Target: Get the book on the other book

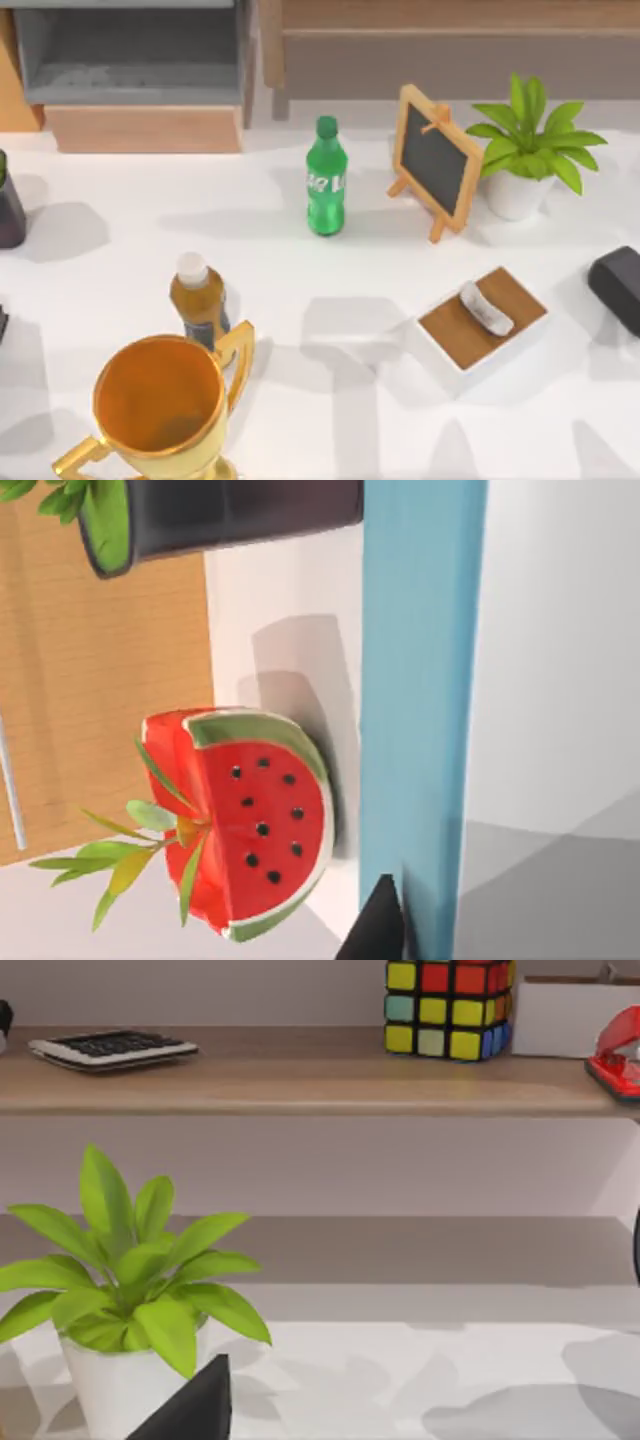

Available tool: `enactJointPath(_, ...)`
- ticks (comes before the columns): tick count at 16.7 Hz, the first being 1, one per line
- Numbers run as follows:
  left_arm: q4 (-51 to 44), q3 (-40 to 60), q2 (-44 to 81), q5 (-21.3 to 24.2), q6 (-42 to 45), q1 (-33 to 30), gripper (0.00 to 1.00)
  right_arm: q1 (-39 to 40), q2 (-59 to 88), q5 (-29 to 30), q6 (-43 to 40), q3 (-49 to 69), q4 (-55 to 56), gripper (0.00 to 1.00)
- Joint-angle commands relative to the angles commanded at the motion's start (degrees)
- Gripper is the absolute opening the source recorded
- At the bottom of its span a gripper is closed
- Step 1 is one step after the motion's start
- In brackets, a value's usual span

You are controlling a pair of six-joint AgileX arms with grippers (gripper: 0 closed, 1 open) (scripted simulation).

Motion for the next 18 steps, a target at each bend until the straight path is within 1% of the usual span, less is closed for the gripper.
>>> enactJointPath(13, 2.8, -0.2, 1.4, -0.9, -1.6, -1.4, 0.0, 0.0, 0.0, 0.0, 0.0, 0.0, 0.0, 1.0)
enactJointPath(18, 2.8, -0.2, 1.4, -0.9, -1.6, -1.4, 0.38, 0.0, 0.0, 0.0, 0.0, 0.0, 0.0, 1.0)
